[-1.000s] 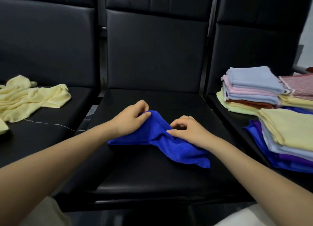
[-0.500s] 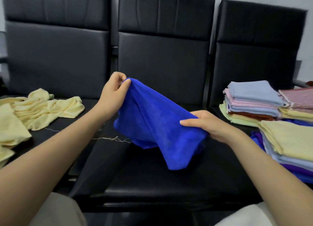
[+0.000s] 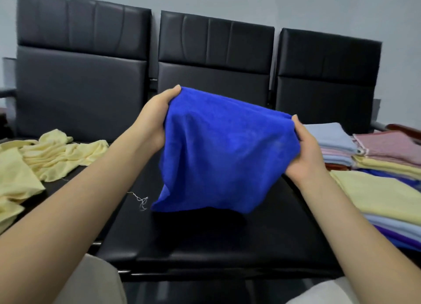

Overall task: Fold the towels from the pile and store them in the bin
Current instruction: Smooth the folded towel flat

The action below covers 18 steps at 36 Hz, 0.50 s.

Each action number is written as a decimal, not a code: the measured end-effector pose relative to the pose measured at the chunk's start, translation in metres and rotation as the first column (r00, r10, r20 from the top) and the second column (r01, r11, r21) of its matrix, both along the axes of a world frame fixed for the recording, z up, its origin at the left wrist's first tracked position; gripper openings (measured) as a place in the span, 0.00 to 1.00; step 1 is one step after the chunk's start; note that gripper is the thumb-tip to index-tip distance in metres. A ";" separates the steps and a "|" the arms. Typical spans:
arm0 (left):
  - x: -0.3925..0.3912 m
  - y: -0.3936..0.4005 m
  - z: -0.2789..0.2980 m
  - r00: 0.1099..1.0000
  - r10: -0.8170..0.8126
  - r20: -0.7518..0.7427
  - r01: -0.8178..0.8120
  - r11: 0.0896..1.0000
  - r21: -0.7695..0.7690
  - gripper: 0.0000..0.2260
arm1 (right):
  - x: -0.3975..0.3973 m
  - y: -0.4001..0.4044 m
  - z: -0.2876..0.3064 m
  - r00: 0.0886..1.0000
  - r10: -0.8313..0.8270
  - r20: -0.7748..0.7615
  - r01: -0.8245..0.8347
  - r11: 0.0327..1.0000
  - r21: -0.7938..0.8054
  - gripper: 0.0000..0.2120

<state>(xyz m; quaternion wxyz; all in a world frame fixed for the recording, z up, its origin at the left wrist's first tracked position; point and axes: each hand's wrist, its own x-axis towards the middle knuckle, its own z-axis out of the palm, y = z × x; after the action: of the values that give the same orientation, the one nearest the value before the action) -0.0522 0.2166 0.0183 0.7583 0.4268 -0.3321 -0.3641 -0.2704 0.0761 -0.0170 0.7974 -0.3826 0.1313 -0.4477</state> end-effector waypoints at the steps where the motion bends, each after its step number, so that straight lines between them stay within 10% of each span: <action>1: -0.001 -0.001 0.002 1.000 -0.015 -0.003 0.015 1.000 -0.005 0.12 | -0.001 0.000 0.001 1.000 0.003 0.009 -0.003 1.000 -0.002 0.26; 8: 0.019 -0.020 -0.012 0.980 0.052 0.193 -0.062 0.997 0.050 0.08 | -0.006 -0.025 -0.018 0.993 -0.056 -0.102 0.062 0.997 0.053 0.10; 11: 0.035 -0.035 -0.031 0.839 0.208 0.503 -0.280 0.957 0.072 0.02 | -0.002 -0.048 -0.034 0.972 -0.089 -0.218 0.112 0.989 0.098 0.07; 18: 0.085 -0.054 -0.104 0.542 -0.084 0.836 -0.472 0.793 0.386 0.07 | 0.018 -0.079 -0.096 0.838 -0.051 -0.544 0.138 0.983 0.120 0.16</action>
<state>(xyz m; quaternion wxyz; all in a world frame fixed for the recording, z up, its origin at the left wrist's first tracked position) 0.0325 0.1627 -0.0860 0.3866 0.7875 -0.4665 -0.1131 -0.2528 -0.0031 -0.1126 0.7325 -0.4230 0.4028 -0.3496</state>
